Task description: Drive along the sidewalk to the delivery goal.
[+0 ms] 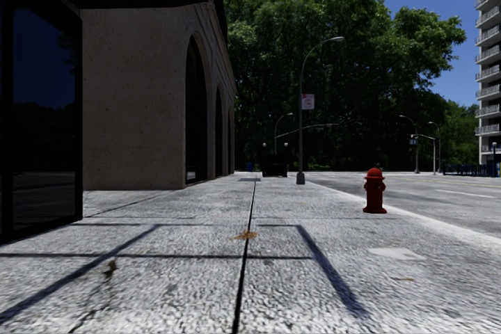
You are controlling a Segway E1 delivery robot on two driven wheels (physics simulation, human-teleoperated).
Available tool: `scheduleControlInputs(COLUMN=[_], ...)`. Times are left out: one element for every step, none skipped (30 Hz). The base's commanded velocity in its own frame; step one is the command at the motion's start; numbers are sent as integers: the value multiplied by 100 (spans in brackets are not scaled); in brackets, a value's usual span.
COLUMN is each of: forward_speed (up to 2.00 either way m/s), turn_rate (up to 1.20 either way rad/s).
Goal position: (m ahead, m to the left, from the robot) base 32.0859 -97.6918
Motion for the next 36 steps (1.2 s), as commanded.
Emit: scheduleControlInputs(forward_speed=[200,200,200,200,200,200,200,200,200,200,200,200,200,200,200,200,200,200,200,200,200,200,200,200,200,200,200,200,200,200,200,200,200,200,200,200], turn_rate=[0,0,0,0,0,0,0,0,0,0,0,0,0,0,0,0,0,0,0,0,0,0,0,0,0,0,0,0,0,0,0,0,0,0,0,0])
